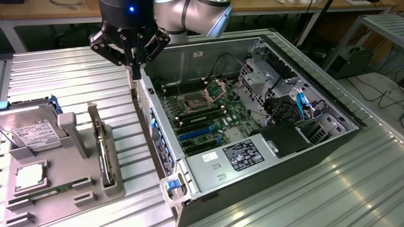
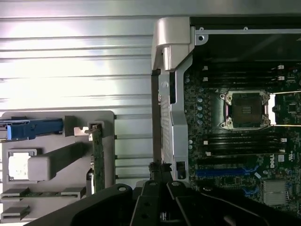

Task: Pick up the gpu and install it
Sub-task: 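Reach for the gpu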

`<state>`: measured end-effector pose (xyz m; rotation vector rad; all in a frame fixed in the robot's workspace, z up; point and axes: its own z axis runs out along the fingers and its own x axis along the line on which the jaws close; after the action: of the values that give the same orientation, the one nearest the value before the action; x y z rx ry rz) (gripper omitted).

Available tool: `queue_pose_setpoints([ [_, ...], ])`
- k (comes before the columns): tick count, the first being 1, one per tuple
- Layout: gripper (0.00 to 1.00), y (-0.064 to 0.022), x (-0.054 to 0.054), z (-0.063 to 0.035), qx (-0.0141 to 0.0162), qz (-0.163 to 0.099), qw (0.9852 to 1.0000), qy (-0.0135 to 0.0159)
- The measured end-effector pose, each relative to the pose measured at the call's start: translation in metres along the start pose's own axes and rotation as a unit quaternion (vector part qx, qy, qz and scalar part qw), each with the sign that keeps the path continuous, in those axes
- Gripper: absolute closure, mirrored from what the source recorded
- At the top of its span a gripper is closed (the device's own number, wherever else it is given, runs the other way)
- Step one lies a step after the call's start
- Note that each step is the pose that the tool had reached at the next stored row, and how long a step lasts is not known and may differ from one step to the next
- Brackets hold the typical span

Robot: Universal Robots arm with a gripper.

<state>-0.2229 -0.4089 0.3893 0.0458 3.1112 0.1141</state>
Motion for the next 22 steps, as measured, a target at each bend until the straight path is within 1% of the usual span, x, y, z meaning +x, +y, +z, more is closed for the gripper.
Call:
queue_pose_setpoints([
  [4,0.89,-0.0198,0.001,-0.0009,-0.0007,0.0,1.0,0.0001],
  [5,0.89,-0.0221,0.003,-0.0009,-0.0007,0.0,1.0,0.0],
  [9,0.89,-0.0237,0.021,0.0001,-0.0013,0.0,1.0,-0.0008],
  [10,0.89,-0.024,0.028,0.0004,-0.0026,0.0,1.0,-0.0017],
  [12,0.89,-0.0244,0.038,0.0009,-0.0054,0.0,1.0,-0.0033],
  [15,0.89,-0.0258,0.048,0.0015,-0.0089,0.0,0.9999,-0.005],
  [17,0.89,-0.0287,0.053,0.0019,-0.0106,0.0,0.9999,-0.0057],
  [19,0.89,-0.0331,0.059,0.002,-0.0115,0.0,0.9999,-0.0064],
  [22,0.89,-0.0377,0.067,0.0032,-0.0115,0.0,0.9999,-0.0064],
])
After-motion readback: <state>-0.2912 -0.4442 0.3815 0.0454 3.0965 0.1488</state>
